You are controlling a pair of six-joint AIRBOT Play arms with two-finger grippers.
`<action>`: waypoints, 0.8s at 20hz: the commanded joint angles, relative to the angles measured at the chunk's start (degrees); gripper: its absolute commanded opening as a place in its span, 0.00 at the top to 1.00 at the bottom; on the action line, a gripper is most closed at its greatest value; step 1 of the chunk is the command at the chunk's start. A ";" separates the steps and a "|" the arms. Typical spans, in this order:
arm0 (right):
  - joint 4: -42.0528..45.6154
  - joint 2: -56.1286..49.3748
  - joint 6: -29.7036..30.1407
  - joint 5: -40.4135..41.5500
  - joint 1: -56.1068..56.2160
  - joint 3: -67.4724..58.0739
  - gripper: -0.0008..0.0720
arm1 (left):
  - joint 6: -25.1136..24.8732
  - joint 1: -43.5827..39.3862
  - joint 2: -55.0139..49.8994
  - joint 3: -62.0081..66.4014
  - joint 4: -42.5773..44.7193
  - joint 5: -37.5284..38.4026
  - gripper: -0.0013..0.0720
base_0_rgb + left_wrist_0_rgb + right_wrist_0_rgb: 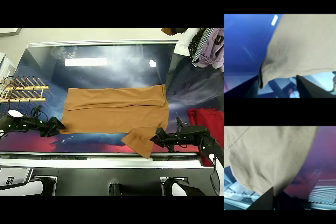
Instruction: Fold the clothes and pants, and hang the long-sleeved shirts on hangers.
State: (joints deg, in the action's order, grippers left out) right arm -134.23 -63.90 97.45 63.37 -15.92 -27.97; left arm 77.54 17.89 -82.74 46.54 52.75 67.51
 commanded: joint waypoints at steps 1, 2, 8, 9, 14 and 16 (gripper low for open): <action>-0.02 0.79 -0.44 -0.07 0.07 -0.07 0.95 | 0.00 -2.01 -0.98 0.00 0.33 0.00 0.57; 0.00 0.94 -0.44 -0.07 0.07 -0.07 0.95 | 0.00 -2.03 -0.96 0.00 0.31 -0.04 0.76; 2.34 7.48 -2.62 4.52 0.04 -0.07 0.95 | 2.93 -0.52 4.85 0.04 2.99 2.19 0.97; 4.50 10.12 -4.11 6.88 0.04 -0.07 0.95 | 5.11 -0.46 7.56 0.02 5.38 3.21 0.97; 7.52 28.59 -11.65 18.71 0.07 -0.39 0.96 | 12.46 -0.48 22.97 0.04 11.80 11.06 0.97; 7.67 33.27 -11.52 19.19 0.07 -2.45 0.96 | 13.57 -0.50 26.16 0.48 11.78 10.80 0.97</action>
State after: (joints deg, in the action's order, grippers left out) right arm -127.55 -38.39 88.29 78.43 -15.92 -28.80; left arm 87.81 17.34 -62.50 46.68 62.61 76.31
